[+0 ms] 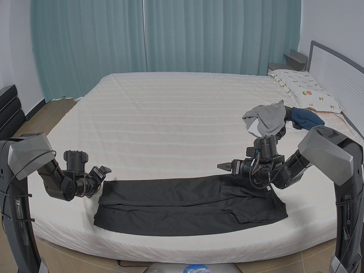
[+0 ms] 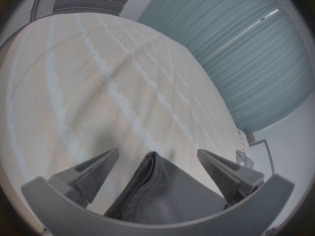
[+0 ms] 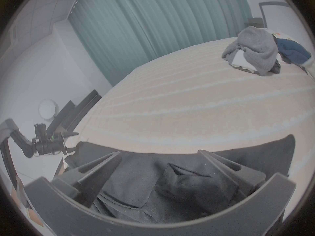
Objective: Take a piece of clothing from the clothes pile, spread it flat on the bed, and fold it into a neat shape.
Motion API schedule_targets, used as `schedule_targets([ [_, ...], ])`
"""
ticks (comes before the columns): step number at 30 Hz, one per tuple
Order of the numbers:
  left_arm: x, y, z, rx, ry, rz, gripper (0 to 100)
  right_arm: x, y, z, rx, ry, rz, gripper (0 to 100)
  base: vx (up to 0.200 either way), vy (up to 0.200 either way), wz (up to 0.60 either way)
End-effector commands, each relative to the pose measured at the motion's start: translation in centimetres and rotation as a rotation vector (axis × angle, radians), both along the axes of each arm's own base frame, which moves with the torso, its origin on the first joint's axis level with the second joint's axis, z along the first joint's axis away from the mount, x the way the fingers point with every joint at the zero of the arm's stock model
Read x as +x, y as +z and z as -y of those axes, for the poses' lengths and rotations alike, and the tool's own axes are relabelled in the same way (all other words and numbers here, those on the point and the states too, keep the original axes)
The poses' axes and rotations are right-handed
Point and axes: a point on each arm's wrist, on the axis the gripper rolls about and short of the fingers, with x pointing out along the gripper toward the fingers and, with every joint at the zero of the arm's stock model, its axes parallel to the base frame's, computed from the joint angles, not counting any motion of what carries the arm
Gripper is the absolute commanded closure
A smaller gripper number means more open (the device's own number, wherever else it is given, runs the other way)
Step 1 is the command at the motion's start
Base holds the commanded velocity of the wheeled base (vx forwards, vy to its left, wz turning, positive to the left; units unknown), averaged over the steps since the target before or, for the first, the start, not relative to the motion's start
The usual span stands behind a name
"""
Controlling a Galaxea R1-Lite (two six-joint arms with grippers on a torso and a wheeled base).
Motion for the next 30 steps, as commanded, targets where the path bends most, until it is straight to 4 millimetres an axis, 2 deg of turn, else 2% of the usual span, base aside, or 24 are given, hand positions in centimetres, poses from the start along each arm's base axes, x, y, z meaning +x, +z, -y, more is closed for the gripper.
schedule_targets([
  [1, 0.0, -0.1, 0.0, -0.001, 0.001, -0.001, 0, -0.7, 2.2, 3.6, 0.052, -0.078, -0.016, 0, 0.0, 0.0, 0.0],
  [3, 0.0, -0.1, 0.0, -0.001, 0.001, -0.001, 0, -1.1, 1.9, 4.4, 0.066, -0.085, -0.041, 0, 0.0, 0.0, 0.0],
  [4, 0.0, -0.1, 0.0, -0.001, 0.001, -0.001, 0, -1.9, 1.4, 5.7, 0.08, -0.096, -0.079, 0, 0.0, 0.0, 0.0],
  [9, 0.0, -0.1, 0.0, -0.001, 0.001, -0.001, 0, -2.7, 0.3, 7.3, 0.133, -0.144, -0.161, 0, 0.0, 0.0, 0.0],
  [14, 0.0, -0.1, 0.0, -0.001, 0.001, -0.001, 0, -2.9, -0.5, 7.4, 0.187, -0.135, -0.211, 0, 0.0, 0.0, 0.0],
  [24, 0.0, -0.1, 0.0, -0.001, 0.001, -0.001, 0, -2.6, -2.4, 6.9, 0.178, -0.127, -0.248, 0, 0.0, 0.0, 0.0],
  [25, 0.0, -0.1, 0.0, -0.001, 0.001, -0.001, 0, -2.6, -2.4, 6.9, 0.178, -0.127, -0.248, 100, 0.0, 0.0, 0.0],
  [30, 0.0, -0.1, 0.0, 0.0, 0.0, -0.001, 0, -2.0, -2.3, 6.8, 0.182, -0.125, -0.237, 100, 0.0, 0.0, 0.0],
])
